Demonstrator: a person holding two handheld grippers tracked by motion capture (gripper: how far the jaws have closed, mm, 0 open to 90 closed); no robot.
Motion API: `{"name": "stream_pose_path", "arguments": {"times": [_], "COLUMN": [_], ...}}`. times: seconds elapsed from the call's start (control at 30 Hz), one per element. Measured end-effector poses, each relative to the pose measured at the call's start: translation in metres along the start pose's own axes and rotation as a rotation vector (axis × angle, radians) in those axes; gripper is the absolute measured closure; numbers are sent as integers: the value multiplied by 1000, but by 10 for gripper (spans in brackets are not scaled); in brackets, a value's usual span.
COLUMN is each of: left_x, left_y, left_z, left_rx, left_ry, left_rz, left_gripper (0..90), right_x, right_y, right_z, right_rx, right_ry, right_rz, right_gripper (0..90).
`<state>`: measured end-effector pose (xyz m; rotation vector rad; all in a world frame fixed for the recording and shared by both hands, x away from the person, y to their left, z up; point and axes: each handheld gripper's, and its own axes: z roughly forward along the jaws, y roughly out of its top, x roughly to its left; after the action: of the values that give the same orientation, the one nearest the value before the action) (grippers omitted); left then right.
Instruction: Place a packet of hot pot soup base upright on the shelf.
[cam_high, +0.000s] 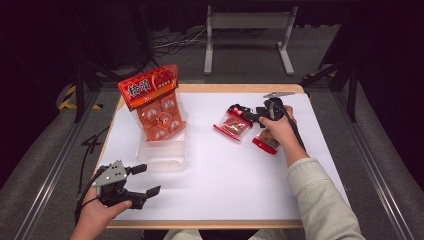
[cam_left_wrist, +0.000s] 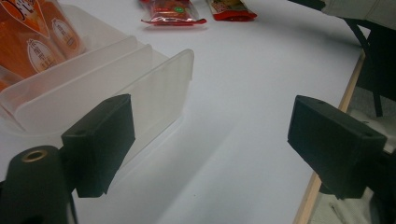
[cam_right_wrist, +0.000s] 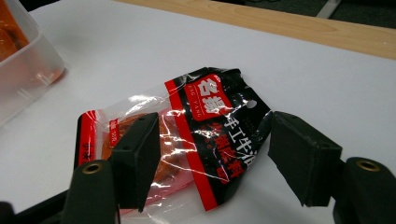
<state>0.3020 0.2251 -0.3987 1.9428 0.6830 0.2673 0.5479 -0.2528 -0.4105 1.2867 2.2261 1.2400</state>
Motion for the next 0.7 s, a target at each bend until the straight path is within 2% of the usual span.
{"name": "stream_pose_path", "arguments": {"times": [0.3, 0.7], "left_x": [0, 1], "left_y": [-2, -3], "left_z": [1, 4], "left_rx": [2, 8], "left_ry": [-2, -10], "left_rz": [-5, -11], "left_gripper": [154, 154], "right_x": [-7, -12], "right_y": [-1, -2], "right_z": [12, 24], "right_rx": [50, 78], "right_ry": [-4, -8], "right_rz": [36, 63], "right_gripper": [345, 328]}}
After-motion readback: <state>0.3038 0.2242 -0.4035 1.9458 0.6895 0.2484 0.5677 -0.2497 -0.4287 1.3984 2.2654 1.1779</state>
